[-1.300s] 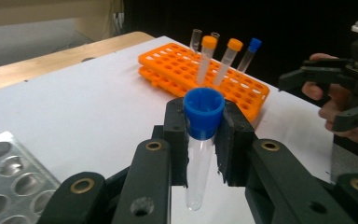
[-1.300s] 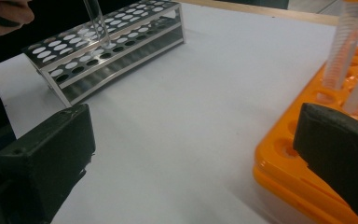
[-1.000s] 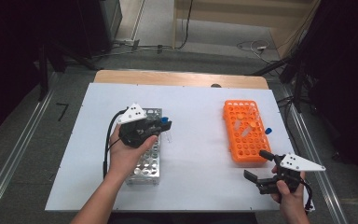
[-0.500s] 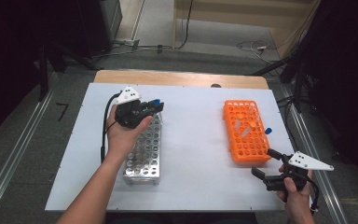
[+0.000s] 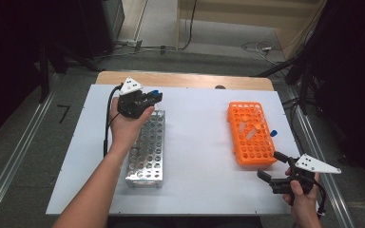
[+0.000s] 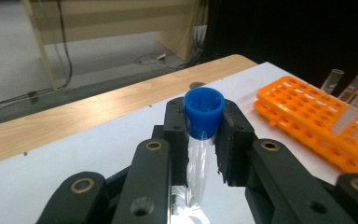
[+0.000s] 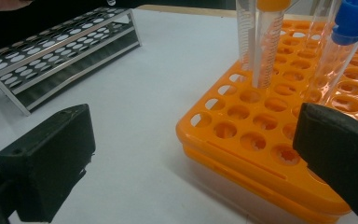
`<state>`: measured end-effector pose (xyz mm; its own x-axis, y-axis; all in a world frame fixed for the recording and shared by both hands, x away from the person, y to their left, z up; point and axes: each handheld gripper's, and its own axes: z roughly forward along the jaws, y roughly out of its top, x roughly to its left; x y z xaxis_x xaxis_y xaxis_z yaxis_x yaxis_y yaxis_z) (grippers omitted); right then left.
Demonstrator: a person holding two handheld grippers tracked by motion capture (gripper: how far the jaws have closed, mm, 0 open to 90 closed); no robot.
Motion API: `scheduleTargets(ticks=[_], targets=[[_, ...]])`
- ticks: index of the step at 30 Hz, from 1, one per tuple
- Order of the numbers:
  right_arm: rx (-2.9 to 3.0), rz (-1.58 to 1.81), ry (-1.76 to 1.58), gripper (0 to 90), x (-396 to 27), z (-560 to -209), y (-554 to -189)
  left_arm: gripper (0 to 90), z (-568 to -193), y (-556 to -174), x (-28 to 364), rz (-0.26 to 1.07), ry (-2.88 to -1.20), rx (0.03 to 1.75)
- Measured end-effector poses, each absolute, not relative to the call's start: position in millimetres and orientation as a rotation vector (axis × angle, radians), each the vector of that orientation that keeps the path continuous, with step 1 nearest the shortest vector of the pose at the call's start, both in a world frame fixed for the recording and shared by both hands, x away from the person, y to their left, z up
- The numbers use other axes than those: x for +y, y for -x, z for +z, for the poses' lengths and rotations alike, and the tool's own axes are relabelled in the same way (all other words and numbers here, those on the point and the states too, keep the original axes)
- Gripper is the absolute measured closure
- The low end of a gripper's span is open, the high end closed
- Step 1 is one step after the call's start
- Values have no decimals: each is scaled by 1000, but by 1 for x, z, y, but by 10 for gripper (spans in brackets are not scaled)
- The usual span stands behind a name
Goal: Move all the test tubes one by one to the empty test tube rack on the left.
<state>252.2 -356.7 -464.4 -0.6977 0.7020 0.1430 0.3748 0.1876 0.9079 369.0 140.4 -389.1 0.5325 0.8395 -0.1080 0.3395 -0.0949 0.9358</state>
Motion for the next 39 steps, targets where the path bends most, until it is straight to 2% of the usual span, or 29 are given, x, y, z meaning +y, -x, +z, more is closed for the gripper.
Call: scheduleTargets(ticks=[23, 34, 36, 39], targets=[[2159, 1509, -1039, 0, -359, -467, -254, 760, -420, -383, 124, 616, -1787, 1063], [2164, 1501, -1040, 0, -359, -468, -255, 755, -429, -384, 125, 570, -1820, 1103], [2163, 1502, -1043, 0, -359, -469, -255, 737, -428, -384, 126, 541, -1810, 1111], [2163, 1500, -1045, 0, -359, -469, -256, 607, -427, -382, 129, 516, -1778, 1131]])
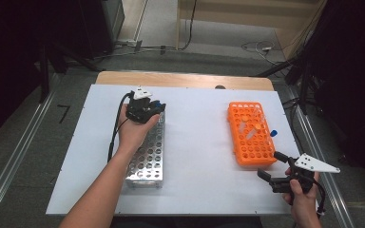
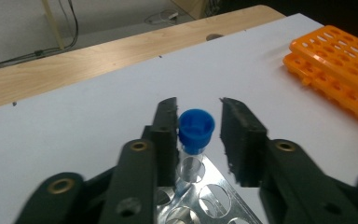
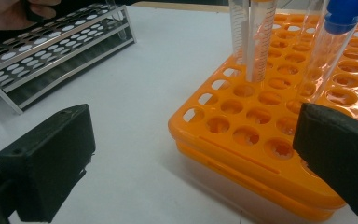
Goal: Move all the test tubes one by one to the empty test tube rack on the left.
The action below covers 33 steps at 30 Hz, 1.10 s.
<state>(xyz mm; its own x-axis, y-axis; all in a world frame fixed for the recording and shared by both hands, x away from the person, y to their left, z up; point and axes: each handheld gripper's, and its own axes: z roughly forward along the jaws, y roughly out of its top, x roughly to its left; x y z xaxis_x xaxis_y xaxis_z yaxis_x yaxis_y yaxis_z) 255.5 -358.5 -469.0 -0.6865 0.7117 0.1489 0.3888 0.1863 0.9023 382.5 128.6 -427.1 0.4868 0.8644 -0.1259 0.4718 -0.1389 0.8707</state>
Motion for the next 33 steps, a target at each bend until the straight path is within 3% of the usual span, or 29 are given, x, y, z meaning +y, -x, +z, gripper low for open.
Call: scheduleTargets(ticks=[6, 9, 12, 33], targets=[[2160, 1502, -1046, 0, -359, -469, -256, 244, -423, -374, 134, 485, -1728, 1150], [2162, 1499, -1048, 0, -358, -469, -257, 104, -421, -366, 136, 460, -1715, 1139], [2161, 1498, -1053, 0, -358, -469, -258, 22, -418, -356, 138, 432, -1711, 1107], [2141, 1489, -1076, 0, -361, -467, -261, 0, -401, -285, 136, 430, -1675, 970]])
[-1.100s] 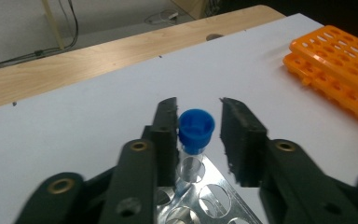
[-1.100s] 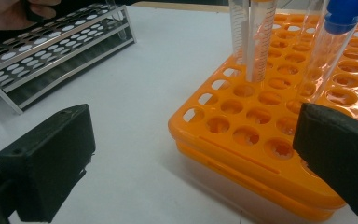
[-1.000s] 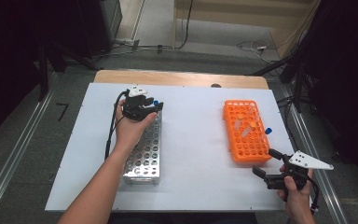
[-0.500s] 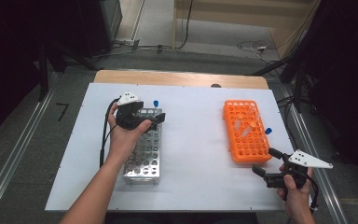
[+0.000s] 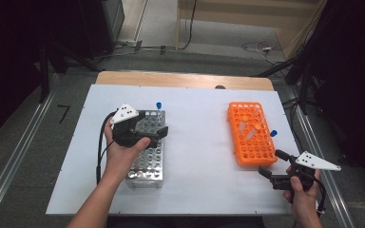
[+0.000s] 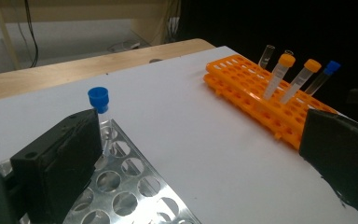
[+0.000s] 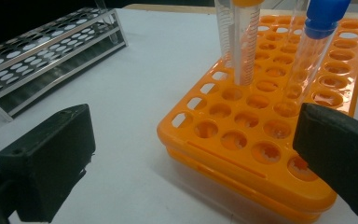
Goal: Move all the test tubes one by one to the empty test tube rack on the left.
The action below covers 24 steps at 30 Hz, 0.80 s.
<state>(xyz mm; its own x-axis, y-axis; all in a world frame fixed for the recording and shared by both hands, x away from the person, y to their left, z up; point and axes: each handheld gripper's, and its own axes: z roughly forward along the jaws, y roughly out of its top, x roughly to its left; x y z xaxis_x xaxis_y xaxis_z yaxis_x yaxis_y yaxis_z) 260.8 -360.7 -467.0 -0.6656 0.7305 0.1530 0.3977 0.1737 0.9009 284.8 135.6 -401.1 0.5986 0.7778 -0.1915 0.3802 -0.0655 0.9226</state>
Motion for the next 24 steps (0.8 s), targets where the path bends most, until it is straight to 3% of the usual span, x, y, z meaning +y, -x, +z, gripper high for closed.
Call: scheduleTargets(ticks=[24], targets=[[2076, 1460, -1168, 27, -367, -464, -280, 0, -424, -227, 159, 437, -1605, 956]])
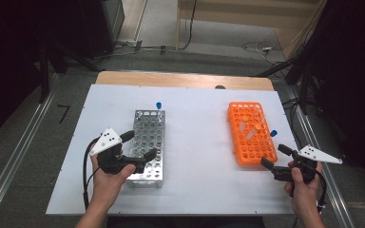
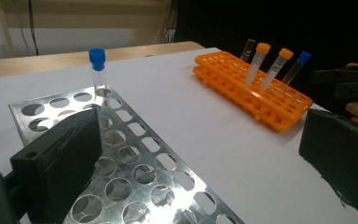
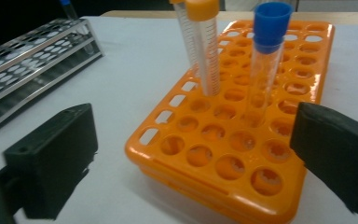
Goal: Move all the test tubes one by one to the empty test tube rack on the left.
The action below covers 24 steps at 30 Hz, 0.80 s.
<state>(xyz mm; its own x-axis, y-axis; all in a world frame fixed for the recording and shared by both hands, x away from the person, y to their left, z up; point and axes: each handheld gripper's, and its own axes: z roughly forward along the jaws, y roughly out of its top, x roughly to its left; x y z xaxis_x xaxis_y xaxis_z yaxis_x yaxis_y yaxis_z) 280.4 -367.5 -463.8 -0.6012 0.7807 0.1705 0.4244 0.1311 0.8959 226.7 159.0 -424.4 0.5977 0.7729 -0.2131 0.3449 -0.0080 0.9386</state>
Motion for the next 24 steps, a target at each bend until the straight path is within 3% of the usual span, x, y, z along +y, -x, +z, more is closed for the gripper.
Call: scheduleTargets(ticks=[8, 15, 24], targets=[[2085, 1393, -1253, 77, -368, -467, -307, 0, -433, -219, 165, 431, -1597, 952], [2079, 1424, -1304, 316, -367, -475, -327, 0, -440, -220, 169, 414, -1593, 975], [2076, 1313, -1286, 523, -356, -480, -330, 0, -442, -221, 168, 414, -1598, 977]])
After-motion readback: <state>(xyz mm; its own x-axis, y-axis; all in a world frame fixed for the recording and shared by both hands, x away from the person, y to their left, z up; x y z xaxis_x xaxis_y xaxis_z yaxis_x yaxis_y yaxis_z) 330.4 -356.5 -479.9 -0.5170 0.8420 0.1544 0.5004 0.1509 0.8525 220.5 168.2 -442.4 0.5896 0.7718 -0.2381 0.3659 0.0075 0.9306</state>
